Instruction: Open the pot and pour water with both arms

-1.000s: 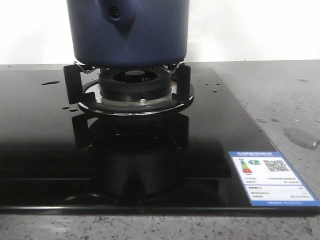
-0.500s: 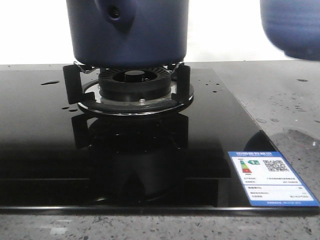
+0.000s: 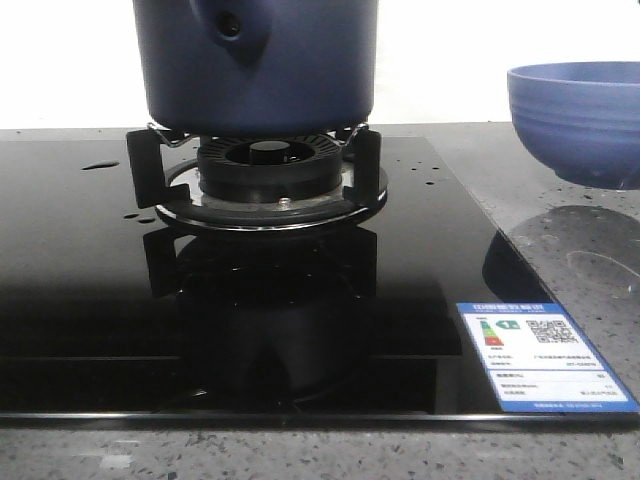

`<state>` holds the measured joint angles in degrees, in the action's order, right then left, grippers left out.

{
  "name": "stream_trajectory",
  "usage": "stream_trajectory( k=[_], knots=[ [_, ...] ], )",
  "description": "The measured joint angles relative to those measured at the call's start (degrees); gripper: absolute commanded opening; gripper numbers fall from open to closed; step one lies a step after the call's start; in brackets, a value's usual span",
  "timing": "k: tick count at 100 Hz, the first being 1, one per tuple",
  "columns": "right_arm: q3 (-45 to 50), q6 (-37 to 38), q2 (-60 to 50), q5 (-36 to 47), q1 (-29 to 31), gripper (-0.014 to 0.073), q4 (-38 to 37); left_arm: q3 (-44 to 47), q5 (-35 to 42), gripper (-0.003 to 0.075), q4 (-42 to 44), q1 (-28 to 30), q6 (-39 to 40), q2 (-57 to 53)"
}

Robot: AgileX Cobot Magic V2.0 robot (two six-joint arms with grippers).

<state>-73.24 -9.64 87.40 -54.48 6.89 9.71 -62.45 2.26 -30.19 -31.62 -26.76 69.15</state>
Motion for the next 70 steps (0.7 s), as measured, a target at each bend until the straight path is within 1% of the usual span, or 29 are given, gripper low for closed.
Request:
stream_trajectory(
  k=[39, 46, 51, 56, 66, 68, 70],
  knots=[
    [0.0, 0.0, 2.2, 0.5, 0.0, -0.0055, -0.8, 0.0, 0.0, 0.0345, 0.0, 0.0, 0.0, 0.0],
    [0.0, 0.0, 2.4, 0.6, 0.0, -0.0032, -0.8, 0.0, 0.0, 0.0345, 0.0, 0.0, 0.0, 0.0],
    [0.0, 0.0, 2.4, 0.6, 0.0, 0.0018, -0.8, 0.0, 0.0, 0.0345, 0.0, 0.0, 0.0, 0.0],
    [0.0, 0.0, 2.4, 0.6, 0.0, 0.0103, -0.8, 0.0, 0.0, 0.0345, 0.0, 0.0, 0.0, 0.0],
    [-0.1, 0.0, 2.4, 0.2, 0.0, 0.0345, -0.9, 0.0, 0.0, 0.0345, 0.0, 0.0, 0.0, 0.0],
    [-0.4, 0.0, 2.4, 0.0, 0.0, 0.0387, -0.9, 0.0, 0.0, 0.0345, 0.0, 0.0, 0.0, 0.0],
    [-0.7, 0.0, 2.4, -0.4, 0.0, 0.0412, -0.9, 0.0, 0.0, 0.0345, 0.0, 0.0, 0.0, 0.0]
  ],
)
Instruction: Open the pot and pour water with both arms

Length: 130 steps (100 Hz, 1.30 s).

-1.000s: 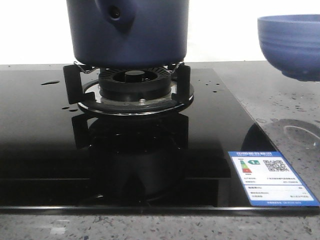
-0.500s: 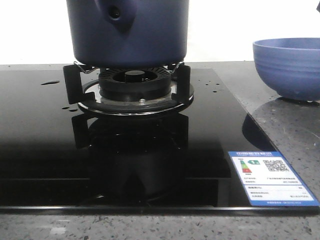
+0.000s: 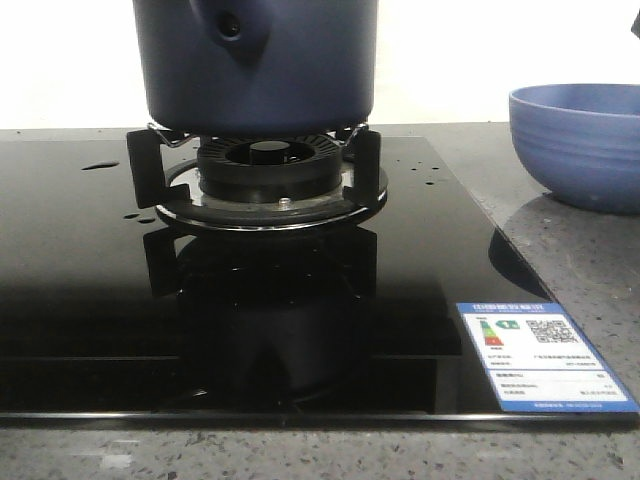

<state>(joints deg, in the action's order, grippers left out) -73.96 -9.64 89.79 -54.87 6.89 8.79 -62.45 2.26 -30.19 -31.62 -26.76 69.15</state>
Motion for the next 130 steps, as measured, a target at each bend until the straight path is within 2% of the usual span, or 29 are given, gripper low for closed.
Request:
stream_trajectory(
  k=[6, 10, 39, 66, 86, 130],
  knots=[
    [-1.0, 0.0, -0.1, -1.0, 0.0, 0.0484, -0.1, 0.0, -0.4, 0.0345, 0.0, 0.0, 0.0, 0.0],
    [-1.9, 0.0, -0.5, -1.6, 0.0, 0.0493, -0.1, 0.0, -1.1, 0.0345, 0.0, 0.0, 0.0, 0.0],
    [-6.0, 0.0, -9.6, -2.9, 0.1, 0.0490, 2.9, 0.0, -7.0, 0.0345, 0.1, -0.1, 0.0, 0.1],
    [-6.0, 0.0, -15.7, -4.4, 0.3, 0.0490, 4.0, 0.0, -6.8, 0.0345, 0.3, -2.3, 0.0, 4.0],
    [-6.0, 0.0, -18.0, -5.1, 0.3, 0.0490, 4.2, 0.0, -3.6, 0.0345, 0.3, -4.7, 0.0, 7.8],
    [-6.0, 0.0, -18.6, -5.4, 0.3, 0.0490, 4.4, 0.0, -1.3, 0.0345, 0.3, -4.8, 0.0, 11.6]
  ],
)
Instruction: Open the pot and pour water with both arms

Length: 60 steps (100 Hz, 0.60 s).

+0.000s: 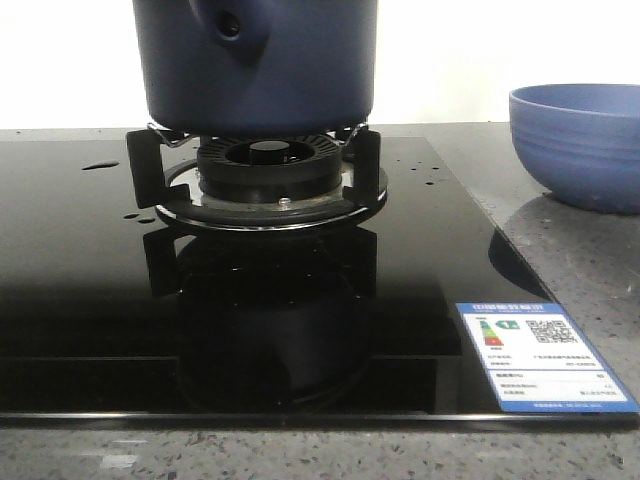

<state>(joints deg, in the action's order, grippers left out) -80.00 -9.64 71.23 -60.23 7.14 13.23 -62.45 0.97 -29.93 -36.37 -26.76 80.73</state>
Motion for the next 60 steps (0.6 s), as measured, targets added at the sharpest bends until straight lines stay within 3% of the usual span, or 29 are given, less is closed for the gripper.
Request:
stream_trajectory(
  k=[51, 60],
  knots=[
    [0.0, 0.0, 0.0, 0.0, 0.0, 0.0490, 0.1, 0.0, 1.3, 0.0346, -0.1, 0.0, 0.0, 0.9],
    [0.0, 0.0, 0.0, 0.0, 0.0, 0.0490, 0.1, 0.0, 1.3, 0.0379, -0.2, 0.0, 0.0, 0.9]
  ],
)
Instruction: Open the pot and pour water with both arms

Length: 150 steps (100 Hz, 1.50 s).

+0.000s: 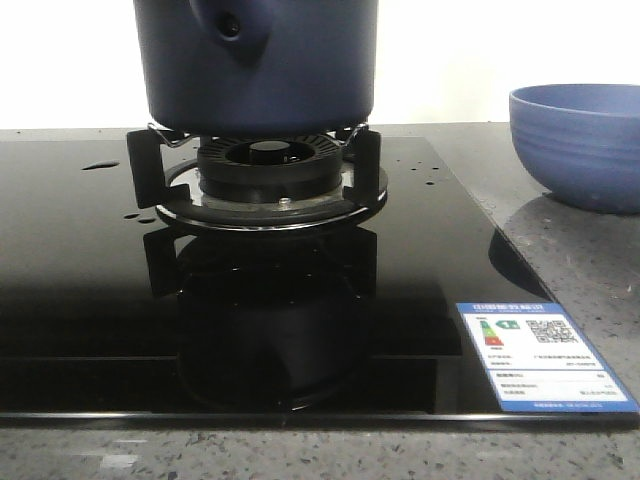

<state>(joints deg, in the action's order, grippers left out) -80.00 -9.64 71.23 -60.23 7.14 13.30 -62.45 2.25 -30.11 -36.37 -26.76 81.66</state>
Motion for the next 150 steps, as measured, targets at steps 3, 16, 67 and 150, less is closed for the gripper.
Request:
stream_trajectory(
  k=[3, 16, 67, 150],
  knots=[
    [0.0, 0.0, 0.0, 0.0, 0.0, 0.0490, 0.0, 0.0, 0.0, 0.0400, 0.0, 0.0, 0.0, 0.0],
    [0.0, 0.0, 0.0, 0.0, 0.0, 0.0490, 0.0, 0.0, -0.2, 0.0541, 0.0, 0.0, 0.0, 0.0],
    [0.0, -0.9, 0.0, 0.0, 0.0, 0.0378, 8.3, -0.1, -1.7, 0.0438, 0.4, 3.1, 0.0, -14.1],
    [47.3, -48.1, -39.5, 30.0, 0.0, -0.0046, 44.1, 35.4, 1.5, -0.0019, -0.2, 16.9, 0.0, -49.9]
  ],
)
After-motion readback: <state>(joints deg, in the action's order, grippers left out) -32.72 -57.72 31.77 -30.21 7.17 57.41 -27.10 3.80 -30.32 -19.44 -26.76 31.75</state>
